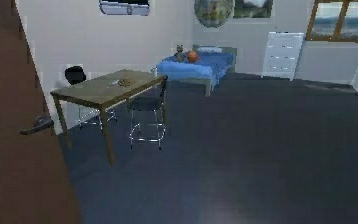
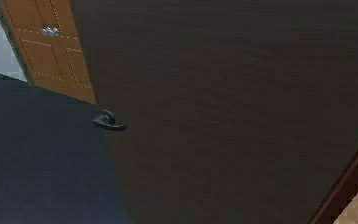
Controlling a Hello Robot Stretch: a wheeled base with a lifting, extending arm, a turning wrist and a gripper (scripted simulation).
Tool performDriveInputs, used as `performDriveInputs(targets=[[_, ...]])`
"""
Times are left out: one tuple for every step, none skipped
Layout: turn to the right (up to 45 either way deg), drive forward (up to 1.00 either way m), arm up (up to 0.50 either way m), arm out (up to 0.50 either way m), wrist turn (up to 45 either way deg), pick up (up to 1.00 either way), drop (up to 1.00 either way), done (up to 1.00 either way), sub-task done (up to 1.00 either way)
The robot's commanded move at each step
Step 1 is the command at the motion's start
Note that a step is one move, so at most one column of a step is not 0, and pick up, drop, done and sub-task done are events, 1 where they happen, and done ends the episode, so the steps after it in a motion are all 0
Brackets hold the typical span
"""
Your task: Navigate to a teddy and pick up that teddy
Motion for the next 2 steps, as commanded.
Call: performDriveInputs(targets=[[6.0,0.00,0.00,0.00,0.0,0.00,0.00,0.00,0.00],[0.0,0.30,0.00,0.00,0.0,0.00,0.00,0.00,0.00]])
